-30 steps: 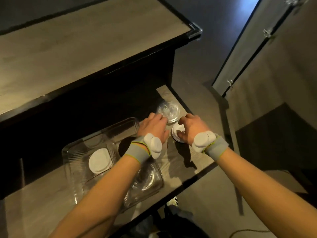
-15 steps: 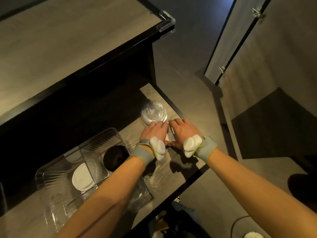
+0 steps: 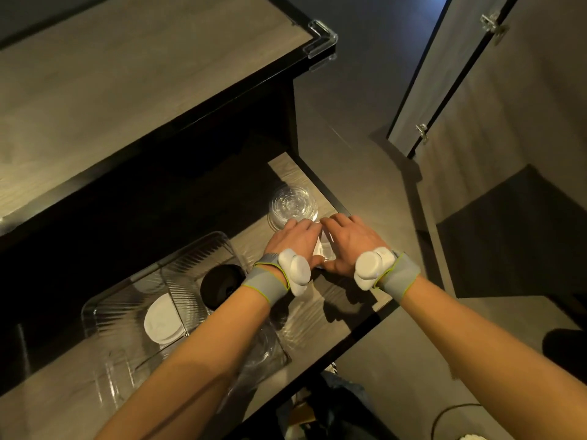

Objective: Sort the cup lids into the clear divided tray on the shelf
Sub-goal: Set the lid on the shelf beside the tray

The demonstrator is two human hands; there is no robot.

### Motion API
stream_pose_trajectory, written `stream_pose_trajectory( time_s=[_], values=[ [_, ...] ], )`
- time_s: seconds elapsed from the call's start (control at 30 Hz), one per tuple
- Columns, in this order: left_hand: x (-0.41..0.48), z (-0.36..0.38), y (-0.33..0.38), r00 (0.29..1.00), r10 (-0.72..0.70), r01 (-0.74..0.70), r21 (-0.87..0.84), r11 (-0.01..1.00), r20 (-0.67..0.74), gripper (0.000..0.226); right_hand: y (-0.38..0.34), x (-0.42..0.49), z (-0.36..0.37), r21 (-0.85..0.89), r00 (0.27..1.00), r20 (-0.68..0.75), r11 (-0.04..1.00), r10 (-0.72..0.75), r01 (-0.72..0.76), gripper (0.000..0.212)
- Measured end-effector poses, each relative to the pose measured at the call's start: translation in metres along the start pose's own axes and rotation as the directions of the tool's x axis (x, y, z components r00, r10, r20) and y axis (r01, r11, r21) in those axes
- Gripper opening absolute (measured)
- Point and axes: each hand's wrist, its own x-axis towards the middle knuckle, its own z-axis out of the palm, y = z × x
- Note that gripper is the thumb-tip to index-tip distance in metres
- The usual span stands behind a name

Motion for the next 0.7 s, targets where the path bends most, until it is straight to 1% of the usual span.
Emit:
stream_pose_trajectory(
  time_s=[0.13,0.23,0.37,0.43,0.5,0.53,0.6,0.67,0.7],
  values=[
    [-0.024,-0.018,0.000,0.994,-0.007,0.001,-0.052,0.999,-0.105,0.061,-0.019,-0.014,-0.027,-0.024,0.997,-0.062,0.999,-0.048,0.046,0.086],
    [-0.047,-0.036,-0.005,0.989,-0.027,0.018,-0.068,0.998,-0.147,0.062,-0.040,-0.019,-0.047,-0.057,0.992,-0.095,0.996,-0.080,0.075,0.088],
    [-0.076,-0.056,-0.024,0.973,-0.071,0.060,-0.056,0.997,-0.218,0.063,-0.080,-0.018,-0.069,-0.122,0.987,-0.104,0.986,-0.122,0.109,0.090],
    [-0.097,-0.062,-0.039,0.965,-0.105,0.088,-0.080,0.993,-0.240,0.062,-0.106,-0.014,-0.073,-0.153,0.984,-0.103,0.980,-0.148,0.131,0.089],
    [-0.104,-0.066,-0.044,0.961,-0.112,0.094,-0.081,0.992,-0.254,0.060,-0.113,-0.015,-0.077,-0.119,0.986,-0.098,0.986,-0.131,0.119,0.090],
    [-0.139,-0.067,-0.073,0.939,-0.183,0.154,-0.118,0.981,-0.293,0.059,-0.155,-0.008,-0.073,-0.141,0.973,-0.079,0.969,-0.215,0.203,0.089],
    [-0.154,-0.068,-0.092,0.924,-0.217,0.178,-0.146,0.973,-0.315,0.054,-0.171,-0.007,-0.073,-0.114,0.972,-0.067,0.970,-0.225,0.217,0.087],
    [-0.180,-0.065,-0.123,0.885,-0.337,0.299,-0.163,0.940,-0.320,0.052,-0.202,-0.003,-0.066,-0.105,0.961,-0.052,0.959,-0.270,0.264,0.086],
    [-0.191,-0.063,-0.139,0.854,-0.417,0.381,-0.172,0.908,-0.312,0.052,-0.216,-0.003,-0.061,-0.109,0.959,-0.033,0.955,-0.282,0.278,0.085]
  ],
)
